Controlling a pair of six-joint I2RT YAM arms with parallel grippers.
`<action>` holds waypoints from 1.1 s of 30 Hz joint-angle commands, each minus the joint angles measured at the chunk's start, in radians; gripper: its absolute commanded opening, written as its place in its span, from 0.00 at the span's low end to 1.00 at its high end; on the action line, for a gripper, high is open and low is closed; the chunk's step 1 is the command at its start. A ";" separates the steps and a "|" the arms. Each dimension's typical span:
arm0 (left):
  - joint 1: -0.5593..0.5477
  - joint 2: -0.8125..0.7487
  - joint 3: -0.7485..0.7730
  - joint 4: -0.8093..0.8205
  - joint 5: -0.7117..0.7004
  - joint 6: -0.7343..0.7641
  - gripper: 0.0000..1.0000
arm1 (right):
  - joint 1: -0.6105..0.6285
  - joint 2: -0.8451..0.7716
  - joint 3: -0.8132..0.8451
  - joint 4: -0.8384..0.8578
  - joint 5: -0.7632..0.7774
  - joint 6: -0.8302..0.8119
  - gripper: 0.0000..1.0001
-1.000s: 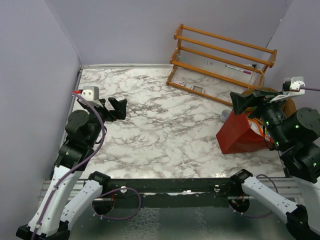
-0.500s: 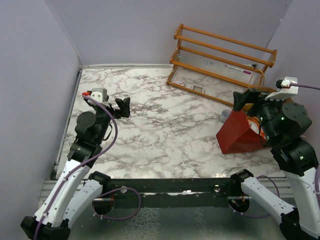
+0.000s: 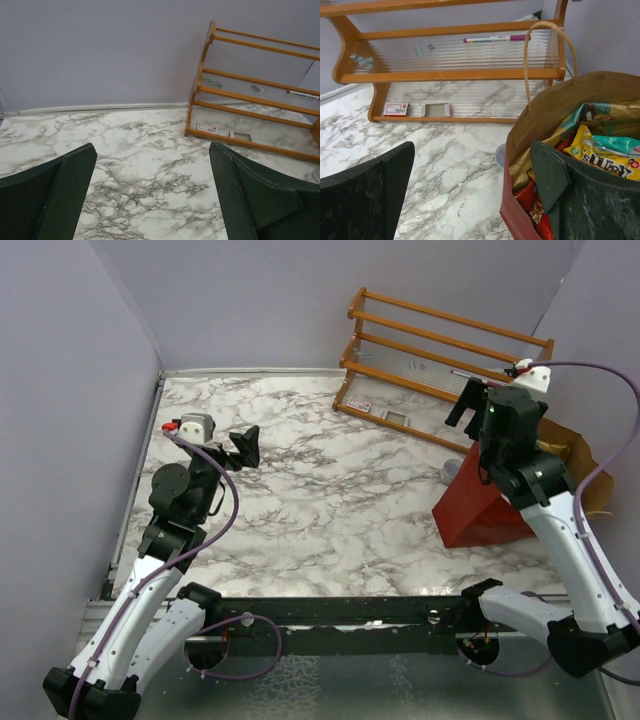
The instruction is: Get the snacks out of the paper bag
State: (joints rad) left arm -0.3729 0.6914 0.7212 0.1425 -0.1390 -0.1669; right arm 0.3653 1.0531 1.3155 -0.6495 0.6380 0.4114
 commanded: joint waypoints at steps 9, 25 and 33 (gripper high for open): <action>0.000 -0.001 -0.019 0.073 -0.029 0.020 0.99 | -0.278 0.162 -0.001 0.202 -0.173 0.046 0.94; -0.010 0.006 -0.019 0.072 -0.018 0.017 0.99 | -0.405 0.292 -0.040 0.307 -0.272 0.057 0.55; -0.013 0.005 -0.019 0.069 -0.029 0.016 0.99 | -0.408 0.235 -0.108 0.350 -0.398 0.067 0.38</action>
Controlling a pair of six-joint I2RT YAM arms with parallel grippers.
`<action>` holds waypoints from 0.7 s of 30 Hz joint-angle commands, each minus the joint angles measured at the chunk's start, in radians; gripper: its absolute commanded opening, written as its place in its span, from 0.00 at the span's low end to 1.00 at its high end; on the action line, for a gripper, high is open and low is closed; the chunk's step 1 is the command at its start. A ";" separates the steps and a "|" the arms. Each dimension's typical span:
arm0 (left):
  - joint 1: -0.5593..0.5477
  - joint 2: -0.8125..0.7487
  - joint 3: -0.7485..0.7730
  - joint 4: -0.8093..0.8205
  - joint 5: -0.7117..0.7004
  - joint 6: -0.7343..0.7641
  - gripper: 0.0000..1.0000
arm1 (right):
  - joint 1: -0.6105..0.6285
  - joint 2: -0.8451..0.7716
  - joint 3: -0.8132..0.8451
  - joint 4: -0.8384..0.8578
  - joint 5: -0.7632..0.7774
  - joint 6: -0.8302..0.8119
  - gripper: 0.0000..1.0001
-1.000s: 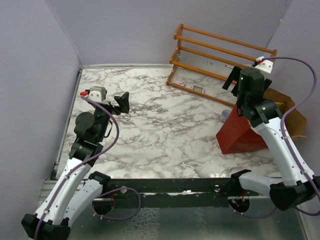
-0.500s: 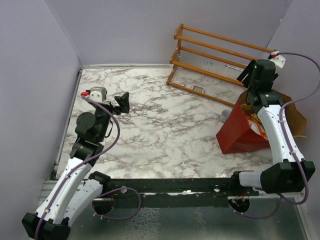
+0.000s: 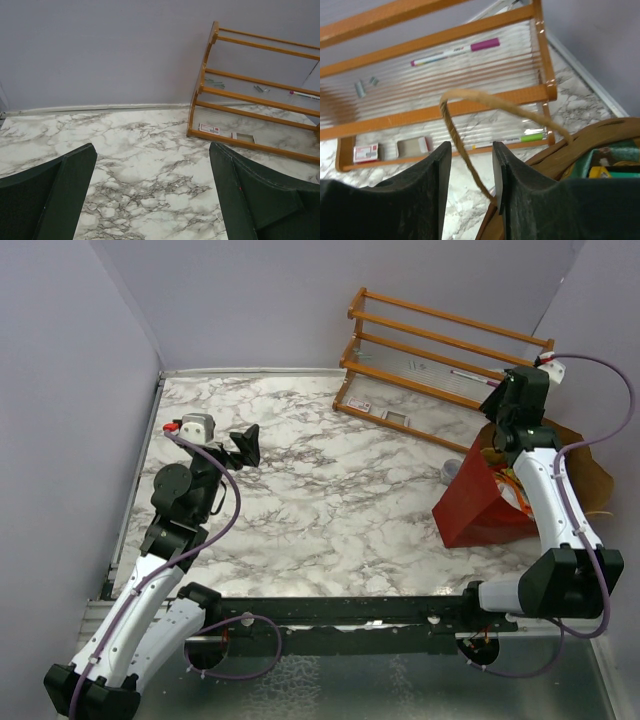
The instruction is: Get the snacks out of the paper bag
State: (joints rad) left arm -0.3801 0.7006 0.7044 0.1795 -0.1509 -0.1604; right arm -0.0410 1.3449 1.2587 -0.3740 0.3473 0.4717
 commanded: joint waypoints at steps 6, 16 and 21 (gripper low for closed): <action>-0.008 -0.004 0.000 0.031 -0.018 0.007 0.99 | -0.002 -0.110 -0.111 0.133 -0.072 -0.039 0.24; -0.008 -0.004 0.000 0.025 -0.038 0.008 0.99 | -0.002 -0.224 -0.146 0.076 -0.106 0.018 0.01; -0.008 0.003 0.000 0.025 -0.042 0.006 0.97 | -0.002 -0.306 -0.142 -0.022 -0.162 -0.028 0.01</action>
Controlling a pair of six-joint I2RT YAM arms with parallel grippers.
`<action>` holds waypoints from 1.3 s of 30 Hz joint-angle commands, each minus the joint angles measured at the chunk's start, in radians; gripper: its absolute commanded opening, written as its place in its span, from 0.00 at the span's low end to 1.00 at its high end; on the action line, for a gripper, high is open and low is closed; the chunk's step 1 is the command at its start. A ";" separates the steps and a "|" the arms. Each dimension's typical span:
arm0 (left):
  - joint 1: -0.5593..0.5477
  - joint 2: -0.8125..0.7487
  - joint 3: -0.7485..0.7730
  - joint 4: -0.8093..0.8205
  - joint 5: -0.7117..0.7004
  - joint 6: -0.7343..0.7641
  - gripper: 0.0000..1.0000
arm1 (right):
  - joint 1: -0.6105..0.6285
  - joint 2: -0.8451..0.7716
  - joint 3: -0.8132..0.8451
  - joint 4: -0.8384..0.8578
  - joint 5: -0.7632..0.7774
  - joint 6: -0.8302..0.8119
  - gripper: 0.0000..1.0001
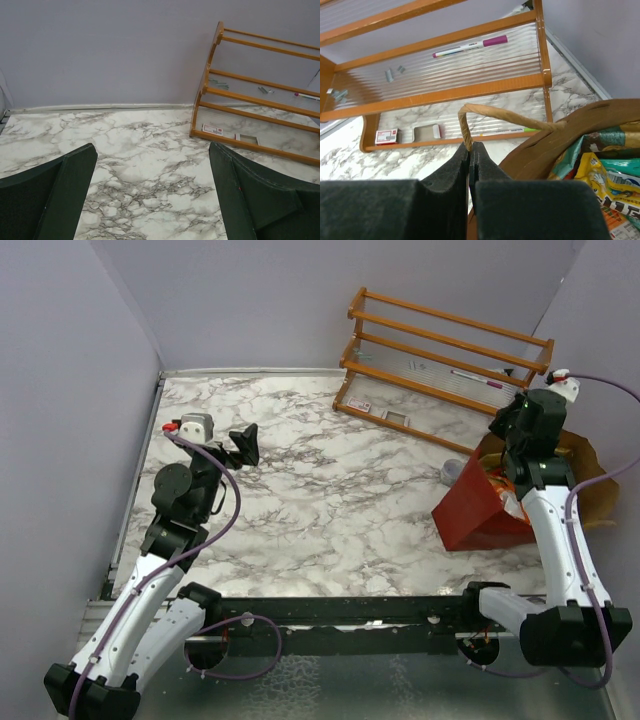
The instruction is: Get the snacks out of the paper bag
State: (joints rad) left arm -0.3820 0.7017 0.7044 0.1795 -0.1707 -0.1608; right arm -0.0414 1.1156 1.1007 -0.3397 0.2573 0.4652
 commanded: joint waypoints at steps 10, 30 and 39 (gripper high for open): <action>-0.006 0.013 -0.002 0.023 -0.019 -0.001 0.96 | -0.002 -0.169 0.032 -0.220 -0.344 -0.079 0.01; -0.006 0.046 0.003 0.012 -0.026 -0.003 0.96 | -0.002 -0.196 0.097 -0.370 -0.883 -0.061 0.02; -0.006 0.055 0.007 0.008 -0.020 -0.006 0.96 | 0.069 -0.167 0.063 -0.322 -1.098 -0.105 0.08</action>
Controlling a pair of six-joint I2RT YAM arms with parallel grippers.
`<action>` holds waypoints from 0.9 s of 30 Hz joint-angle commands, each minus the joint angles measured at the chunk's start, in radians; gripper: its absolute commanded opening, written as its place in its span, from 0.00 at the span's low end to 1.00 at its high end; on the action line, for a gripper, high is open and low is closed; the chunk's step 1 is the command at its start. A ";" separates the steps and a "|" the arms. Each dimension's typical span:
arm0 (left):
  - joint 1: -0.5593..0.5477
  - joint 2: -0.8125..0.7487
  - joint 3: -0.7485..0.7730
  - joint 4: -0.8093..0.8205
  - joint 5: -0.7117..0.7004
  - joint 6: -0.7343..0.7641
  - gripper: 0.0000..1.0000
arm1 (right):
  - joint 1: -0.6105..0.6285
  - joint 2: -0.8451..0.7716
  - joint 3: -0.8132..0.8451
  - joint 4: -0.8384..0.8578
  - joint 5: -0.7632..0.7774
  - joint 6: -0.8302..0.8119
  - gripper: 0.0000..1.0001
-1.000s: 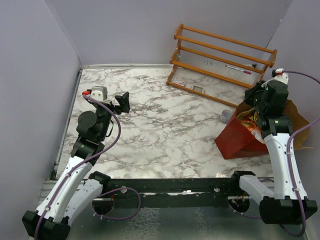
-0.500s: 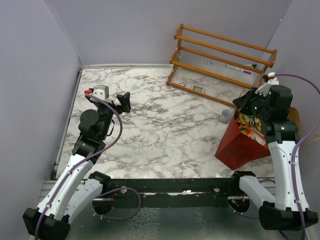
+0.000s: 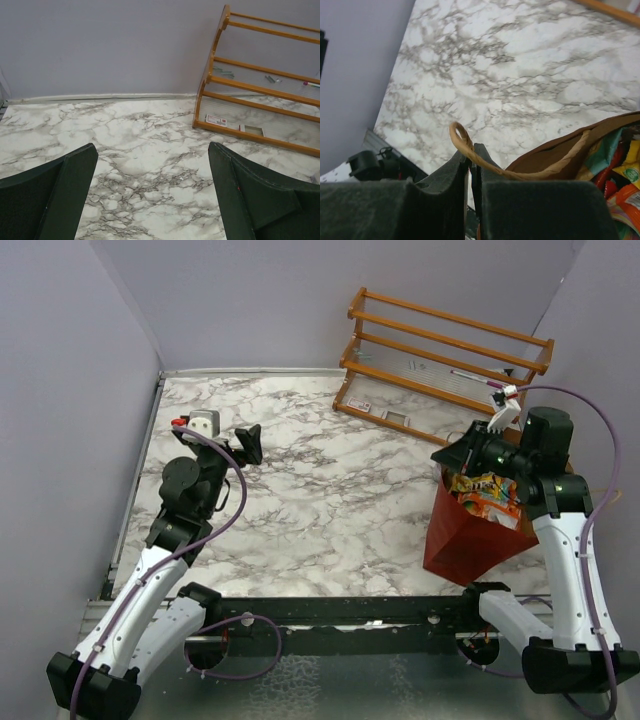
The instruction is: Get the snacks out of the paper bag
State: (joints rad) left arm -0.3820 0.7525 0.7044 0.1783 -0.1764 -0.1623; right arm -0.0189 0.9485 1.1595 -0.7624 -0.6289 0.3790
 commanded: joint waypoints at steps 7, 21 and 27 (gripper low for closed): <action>-0.006 0.009 0.009 0.005 -0.021 -0.008 0.96 | 0.113 0.020 0.026 0.127 -0.254 -0.066 0.13; -0.006 0.022 0.015 0.001 -0.007 -0.011 0.96 | 0.400 0.240 0.070 0.459 -0.091 0.115 0.09; -0.006 0.020 0.015 0.002 -0.005 -0.011 0.96 | 0.502 0.383 0.190 0.486 0.044 0.137 0.08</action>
State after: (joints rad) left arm -0.3820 0.7765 0.7044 0.1669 -0.1764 -0.1692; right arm 0.4297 1.2819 1.2381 -0.4114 -0.6971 0.4721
